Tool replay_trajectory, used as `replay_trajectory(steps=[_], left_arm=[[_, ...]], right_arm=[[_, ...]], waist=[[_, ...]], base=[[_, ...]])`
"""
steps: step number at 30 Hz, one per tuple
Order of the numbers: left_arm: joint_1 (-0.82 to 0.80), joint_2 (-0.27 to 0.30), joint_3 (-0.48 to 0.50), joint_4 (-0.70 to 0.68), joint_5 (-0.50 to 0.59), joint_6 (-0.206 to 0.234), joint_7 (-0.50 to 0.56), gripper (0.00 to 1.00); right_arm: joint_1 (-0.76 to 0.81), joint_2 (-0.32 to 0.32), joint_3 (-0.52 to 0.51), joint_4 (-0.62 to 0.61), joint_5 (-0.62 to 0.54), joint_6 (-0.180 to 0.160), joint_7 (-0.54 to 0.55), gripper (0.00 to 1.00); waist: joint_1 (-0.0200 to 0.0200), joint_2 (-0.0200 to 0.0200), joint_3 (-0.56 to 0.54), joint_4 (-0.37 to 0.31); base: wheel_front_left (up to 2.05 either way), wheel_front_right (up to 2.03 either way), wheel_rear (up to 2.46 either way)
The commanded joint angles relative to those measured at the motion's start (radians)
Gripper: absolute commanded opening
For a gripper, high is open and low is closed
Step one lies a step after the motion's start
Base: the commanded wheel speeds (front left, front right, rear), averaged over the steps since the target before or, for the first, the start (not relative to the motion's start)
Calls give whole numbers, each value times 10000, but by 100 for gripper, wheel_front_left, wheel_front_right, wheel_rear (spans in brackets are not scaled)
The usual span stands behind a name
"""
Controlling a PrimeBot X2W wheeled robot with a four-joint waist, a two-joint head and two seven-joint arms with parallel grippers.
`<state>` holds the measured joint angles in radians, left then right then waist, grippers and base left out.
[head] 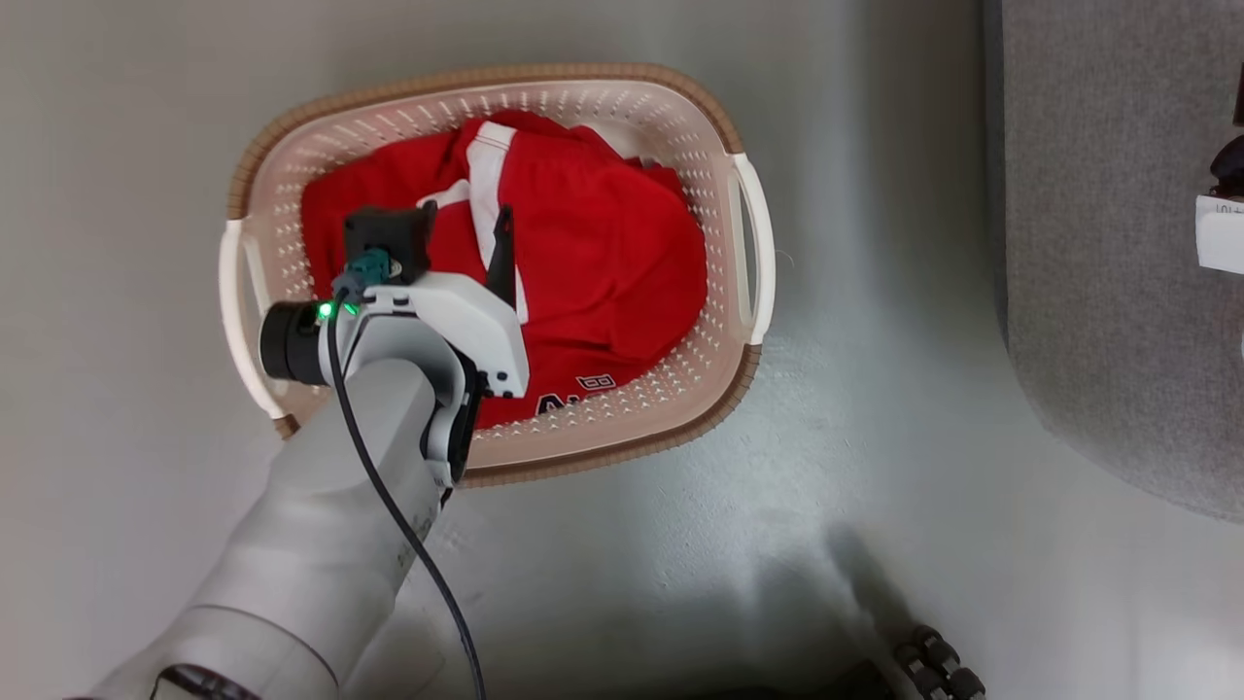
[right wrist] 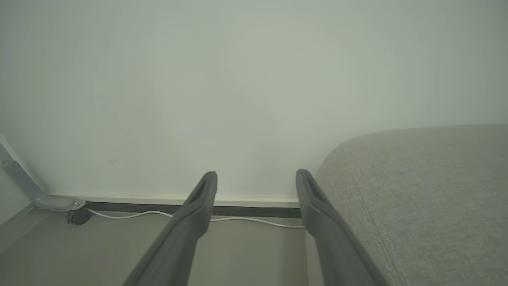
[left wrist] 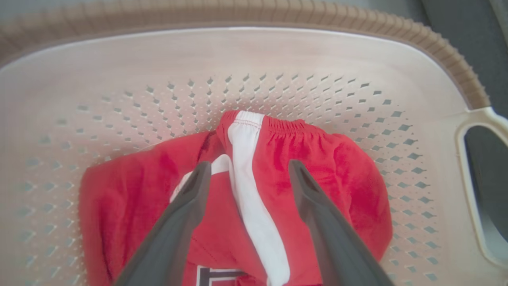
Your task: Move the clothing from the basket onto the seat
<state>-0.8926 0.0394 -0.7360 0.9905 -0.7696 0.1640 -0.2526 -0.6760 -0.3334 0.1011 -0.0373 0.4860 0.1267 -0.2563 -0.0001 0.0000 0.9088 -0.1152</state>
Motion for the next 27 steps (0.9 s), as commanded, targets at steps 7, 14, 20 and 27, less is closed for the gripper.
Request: replay_trajectory(steps=[7,14,20,27], left_arm=[[-669,108,-558,709,-680,89,-91,100],[-874,108,-1046,1097,-1338,-61,-91,100],[-945,108,-1493,819,-1467,-359,-91,100],[-764,108,-2264,810,-1977,-640,-91,0]], right_arm=[[-45,118,255,-432,132,40,-55,100],[-89,178,253,-430,203,40,-55,100],[-85,230,187,-339,221,40,-55,100],[-98,381,181,-128,251,40,-55,100]], waist=[[1,0,602,-388],[1,0,903,-546],[1,0,930,-564],[1,0,547,-621]], base=[[0,0,0],[0,0,0],[0,0,0],[0,0,0]])
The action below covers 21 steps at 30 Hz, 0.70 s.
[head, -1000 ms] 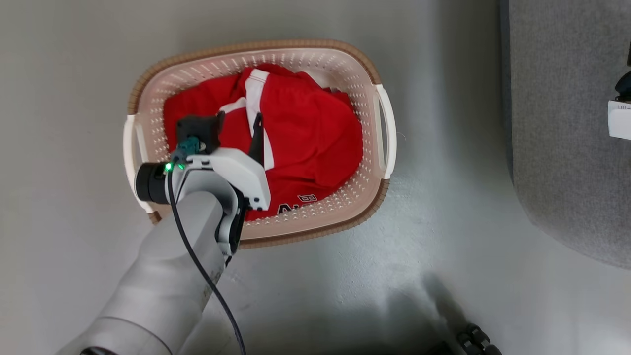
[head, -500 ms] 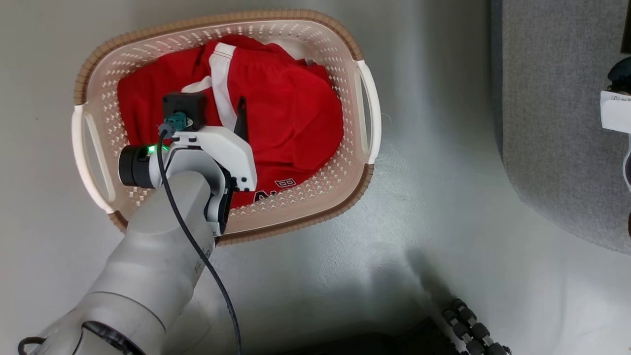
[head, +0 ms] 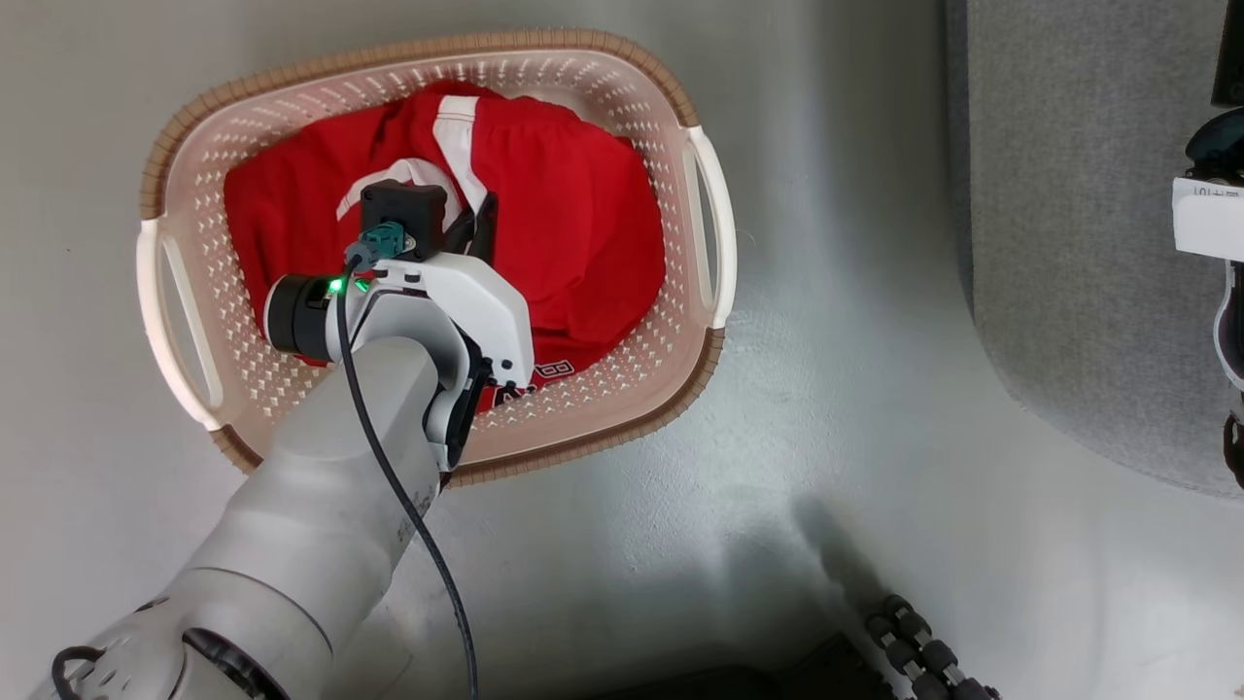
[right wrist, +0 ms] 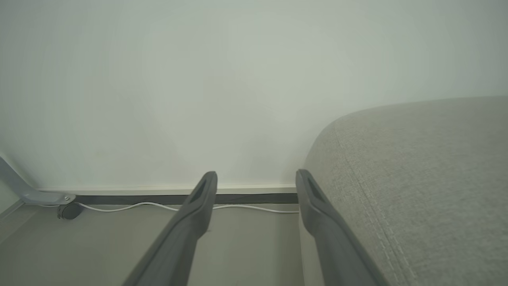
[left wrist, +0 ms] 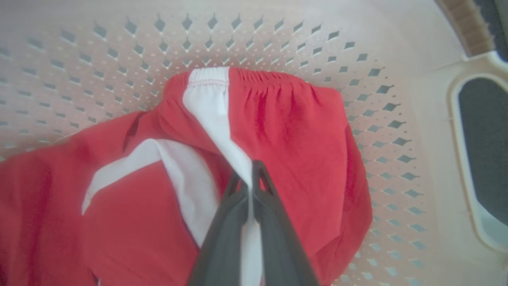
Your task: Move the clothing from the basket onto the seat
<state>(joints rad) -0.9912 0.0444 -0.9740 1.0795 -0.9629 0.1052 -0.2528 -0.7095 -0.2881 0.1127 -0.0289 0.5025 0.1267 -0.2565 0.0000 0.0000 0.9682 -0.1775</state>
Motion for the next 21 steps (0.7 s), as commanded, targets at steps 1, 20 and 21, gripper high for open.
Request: replay_trajectory(steps=[1,20,21], left_arm=[[246,58,63,-118,-94,-39,-90,0],[2182,58,2212,-1879,1734,-33,-90,0],[2370,58,2412,-2061,1940,-63,-90,0]], right_arm=[[257,-71,48,-185,79,40,-53,100],[1326,-132,234,701,-177,40,-53,100],[1411,-143,268,775,-200,40,-53,100]], waist=[[1,0,-142,21],[0,0,-3324,781],[0,0,-3528,830]], base=[[0,0,0],[0,0,0],[0,0,0]])
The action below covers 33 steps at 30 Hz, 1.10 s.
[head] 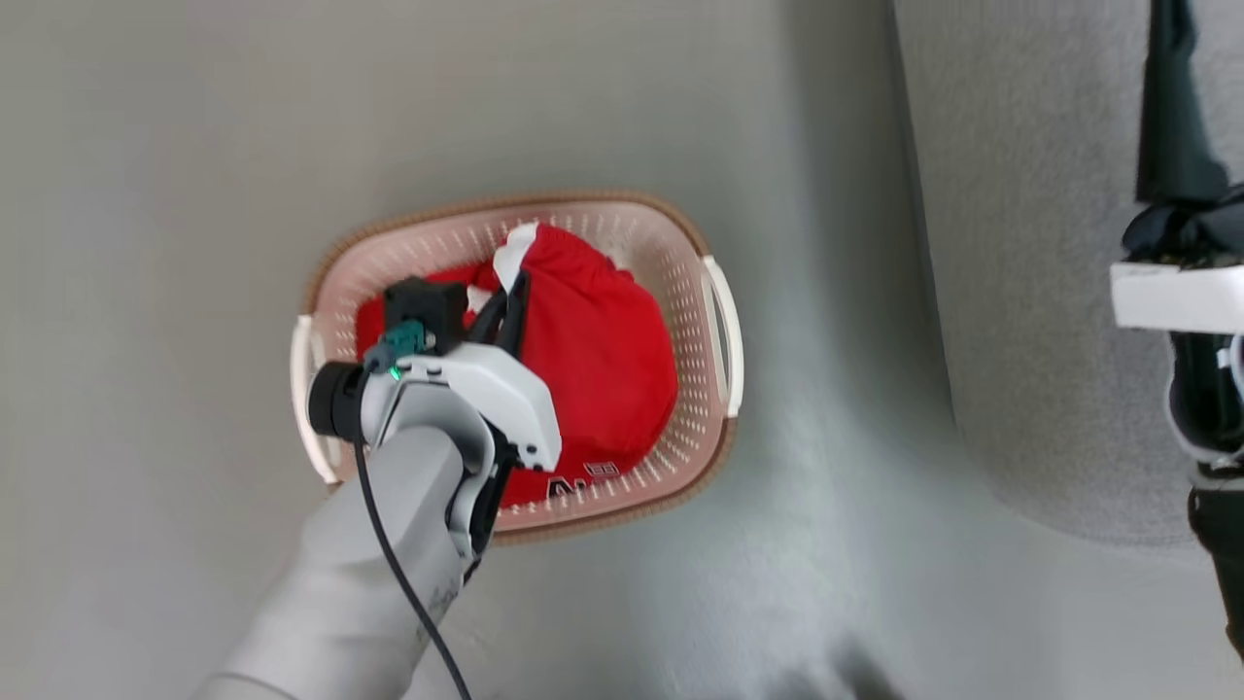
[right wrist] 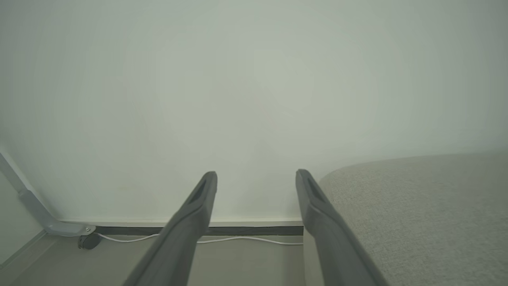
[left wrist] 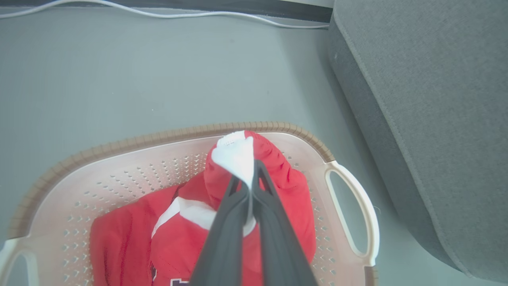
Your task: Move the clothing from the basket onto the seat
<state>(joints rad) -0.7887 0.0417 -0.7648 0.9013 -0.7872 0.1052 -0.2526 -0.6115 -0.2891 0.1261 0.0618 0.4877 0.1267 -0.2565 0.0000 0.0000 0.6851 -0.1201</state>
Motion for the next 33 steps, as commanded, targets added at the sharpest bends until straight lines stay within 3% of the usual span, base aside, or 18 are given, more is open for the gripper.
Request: replay_trajectory(steps=[1,15,33], left_arm=[[512,85,507,-458,399,-87,-92,0],[2332,85,2139,-2699,2466,-363,-92,0],[1845,85,2679,-5142,4014,-967,-92,0]], right_arm=[[517,-144,173,-59,-75,40,-53,100],[1895,152,682,1014,-436,40,-53,100],[3470,779,636,1980,-829,40,-53,100]], waist=[[0,0,-904,311],[0,0,-3676,834],[0,0,-5354,1159]], base=[[0,0,0],[0,0,0],[0,0,0]])
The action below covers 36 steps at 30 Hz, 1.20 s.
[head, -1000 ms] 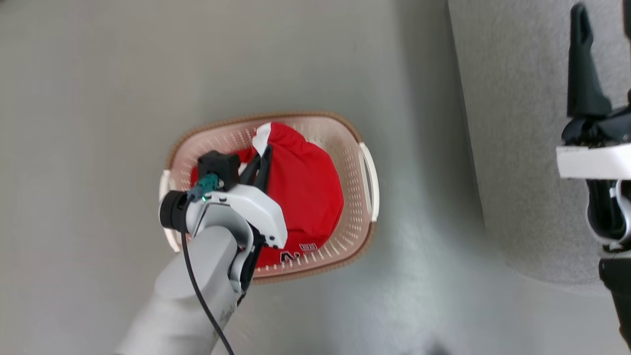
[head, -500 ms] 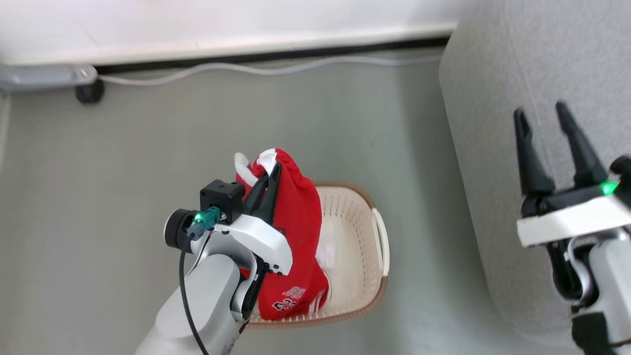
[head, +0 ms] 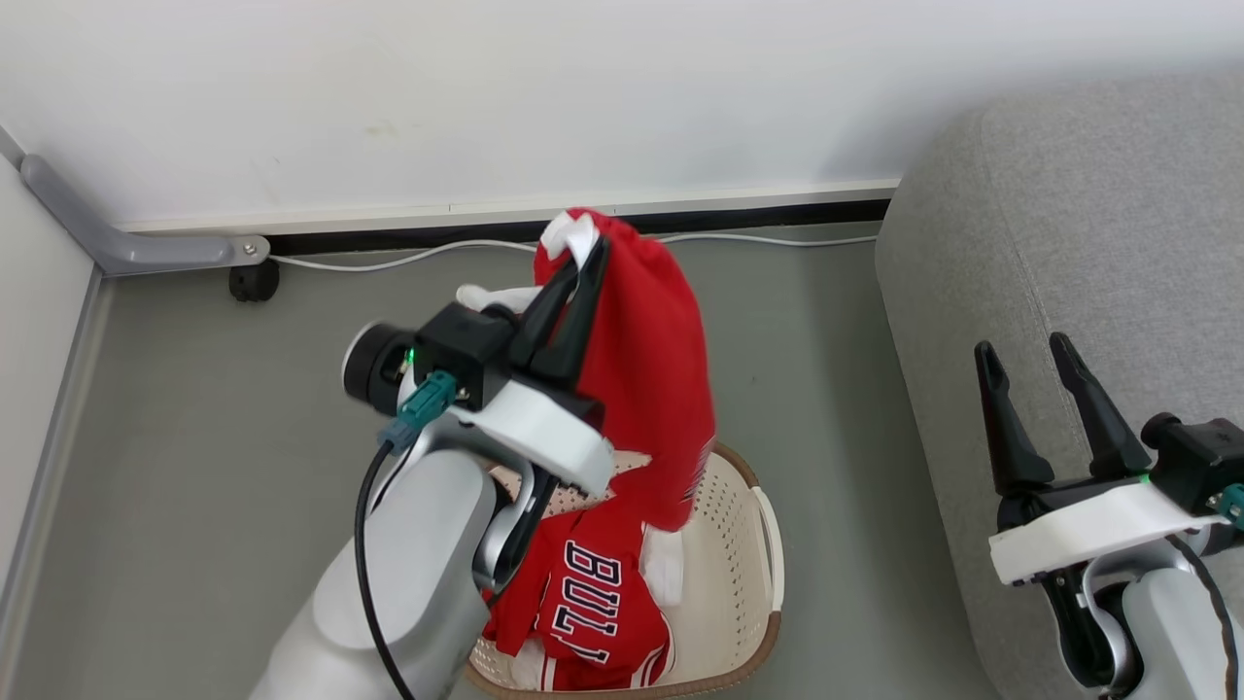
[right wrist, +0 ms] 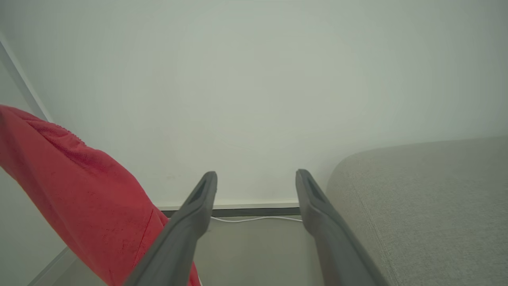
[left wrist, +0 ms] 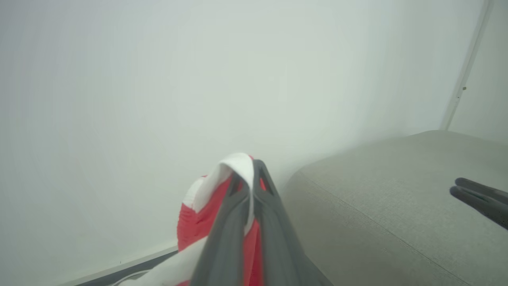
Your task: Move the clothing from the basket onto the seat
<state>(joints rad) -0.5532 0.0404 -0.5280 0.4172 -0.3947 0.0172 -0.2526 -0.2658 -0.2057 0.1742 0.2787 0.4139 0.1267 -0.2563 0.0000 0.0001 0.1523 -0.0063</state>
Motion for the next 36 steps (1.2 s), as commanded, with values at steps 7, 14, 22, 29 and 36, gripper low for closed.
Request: replay_trajectory(steps=[7,14,22,29,36], left_arm=[[-1517,98,-138,-1117,123,-98,-92,0],[-2307,98,-674,-1458,-52,45,-92,0],[-2479,98,-1170,-1575,-257,224,-92,0],[-2472,98,-1489,-1682,-427,314,-92,0],[-2492,98,-1901,-1856,-569,359,-92,0]], right_arm=[[215,37,149,-60,-145,40,-55,100],[150,105,571,-90,-123,40,-55,100],[-588,-364,1887,-1035,230,40,-55,100],[-1694,-1035,2905,-2208,375,40,-55,100],[-2629,-1325,3798,-2710,259,40,-55,100]], waist=[[0,-1,-124,63],[0,-1,-202,48],[0,-1,-72,153],[0,-1,14,279],[0,-1,18,499]], base=[[0,0,0],[0,0,0],[0,0,0],[0,0,0],[0,0,0]])
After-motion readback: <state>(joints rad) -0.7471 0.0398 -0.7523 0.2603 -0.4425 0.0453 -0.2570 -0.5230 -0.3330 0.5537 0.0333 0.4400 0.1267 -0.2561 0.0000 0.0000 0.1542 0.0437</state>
